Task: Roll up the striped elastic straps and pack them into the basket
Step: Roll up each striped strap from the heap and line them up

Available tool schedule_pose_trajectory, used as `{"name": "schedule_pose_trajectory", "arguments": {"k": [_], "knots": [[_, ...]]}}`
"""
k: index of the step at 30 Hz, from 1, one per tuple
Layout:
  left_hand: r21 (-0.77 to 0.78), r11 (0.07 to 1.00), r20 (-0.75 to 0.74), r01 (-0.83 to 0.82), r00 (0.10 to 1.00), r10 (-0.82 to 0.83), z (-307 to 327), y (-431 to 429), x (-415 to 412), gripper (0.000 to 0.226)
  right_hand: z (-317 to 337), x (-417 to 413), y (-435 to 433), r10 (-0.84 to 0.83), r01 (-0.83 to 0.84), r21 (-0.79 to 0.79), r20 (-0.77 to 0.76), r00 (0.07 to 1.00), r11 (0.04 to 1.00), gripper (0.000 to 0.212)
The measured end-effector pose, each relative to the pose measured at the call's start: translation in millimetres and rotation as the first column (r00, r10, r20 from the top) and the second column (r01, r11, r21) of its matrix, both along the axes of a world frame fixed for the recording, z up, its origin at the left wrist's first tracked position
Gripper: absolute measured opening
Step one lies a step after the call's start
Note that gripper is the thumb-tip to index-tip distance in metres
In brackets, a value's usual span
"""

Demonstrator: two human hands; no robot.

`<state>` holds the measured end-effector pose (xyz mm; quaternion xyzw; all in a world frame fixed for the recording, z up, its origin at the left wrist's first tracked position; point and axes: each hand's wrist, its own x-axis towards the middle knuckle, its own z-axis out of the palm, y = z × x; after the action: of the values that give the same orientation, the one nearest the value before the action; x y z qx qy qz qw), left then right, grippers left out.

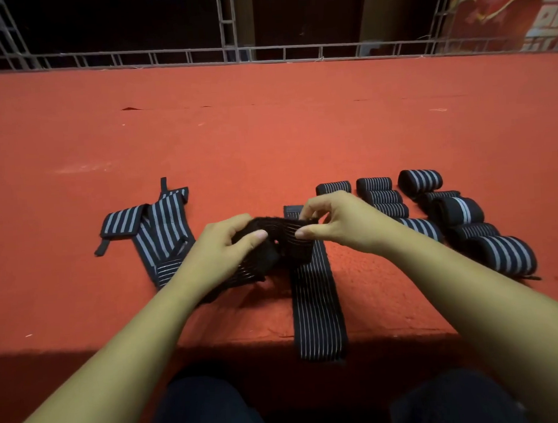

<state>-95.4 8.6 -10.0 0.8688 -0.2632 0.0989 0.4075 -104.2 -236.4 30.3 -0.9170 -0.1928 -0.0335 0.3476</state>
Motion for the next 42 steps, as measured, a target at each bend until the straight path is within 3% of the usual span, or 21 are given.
{"name": "schedule_pose_trajectory", "arguments": {"k": [5, 10, 12, 15, 18, 21, 23, 25, 27, 29, 32, 37, 40, 42], "knots": [[-0.052, 0.998, -0.109, 0.025, 0.994, -0.031, -1, 5, -3, 0.025, -17, 5, -13, -0.027, 0.017, -0.145, -0.067, 0.997, 0.989, 0.008], [-0.303, 0.95, -0.291, -0.072, 0.956, -0.021, -3, 13, 0, 0.031, -19, 7, -11, -0.073, 0.078, 0.037, -0.109, 0.991, 0.996, 0.017], [-0.297, 0.952, -0.365, -0.072, 0.93, -0.044, -5, 15, 0, 0.028, -17, 5, -11, -0.065, 0.081, 0.122, -0.131, 0.989, 0.989, 0.016], [-0.233, 0.972, -0.428, 0.031, 0.894, -0.131, -7, 14, -5, 0.019, -14, 3, -9, -0.054, 0.096, 0.258, -0.167, 0.985, 0.961, 0.012], [-0.225, 0.95, -0.509, 0.219, 0.805, -0.306, -7, 10, -11, 0.021, -11, 3, -7, -0.015, 0.112, 0.444, -0.216, 0.976, 0.889, 0.007], [-0.091, 0.918, -0.502, 0.387, 0.778, -0.377, -6, -1, -19, 0.029, -12, 1, -3, -0.011, 0.142, 0.507, -0.253, 0.967, 0.85, 0.02], [-0.133, 0.942, -0.462, 0.308, 0.822, -0.334, -6, -11, -20, 0.042, -14, 0, 1, -0.067, 0.175, 0.504, -0.225, 0.972, 0.846, 0.024], [-0.212, 0.963, -0.338, 0.166, 0.912, -0.231, -7, -17, -14, 0.035, -16, -1, 3, -0.117, 0.197, 0.504, -0.186, 0.976, 0.841, 0.013], [-0.08, 0.997, -0.08, 0.0, 0.997, -0.007, -12, -17, -2, 0.018, -17, -2, 4, -0.085, 0.183, 0.549, -0.198, 0.976, 0.816, 0.007], [0.049, 0.997, 0.073, -0.062, 0.996, 0.058, -18, -18, 5, 0.046, -15, -4, 6, -0.056, 0.169, 0.564, -0.213, 0.975, 0.808, 0.017], [-0.011, 0.999, -0.039, -0.05, 0.998, 0.049, -19, -24, 6, 0.076, -9, -7, 10, -0.057, 0.158, 0.525, -0.204, 0.977, 0.836, 0.02], [0.09, 0.993, 0.029, -0.078, 0.997, 0.075, -18, -19, 12, 0.022, -7, -7, 6, -0.096, 0.177, 0.457, -0.195, 0.976, 0.872, 0.014], [0.051, 0.942, -0.005, -0.331, 0.943, 0.332, -27, -3, 22, 0.02, -7, -7, 2, -0.103, 0.19, 0.507, -0.193, 0.976, 0.841, 0.012], [-0.086, 0.856, -0.136, -0.509, 0.857, 0.496, -31, 7, 29, 0.018, -5, -6, -1, -0.131, 0.217, 0.552, -0.191, 0.973, 0.805, 0.013]]}}
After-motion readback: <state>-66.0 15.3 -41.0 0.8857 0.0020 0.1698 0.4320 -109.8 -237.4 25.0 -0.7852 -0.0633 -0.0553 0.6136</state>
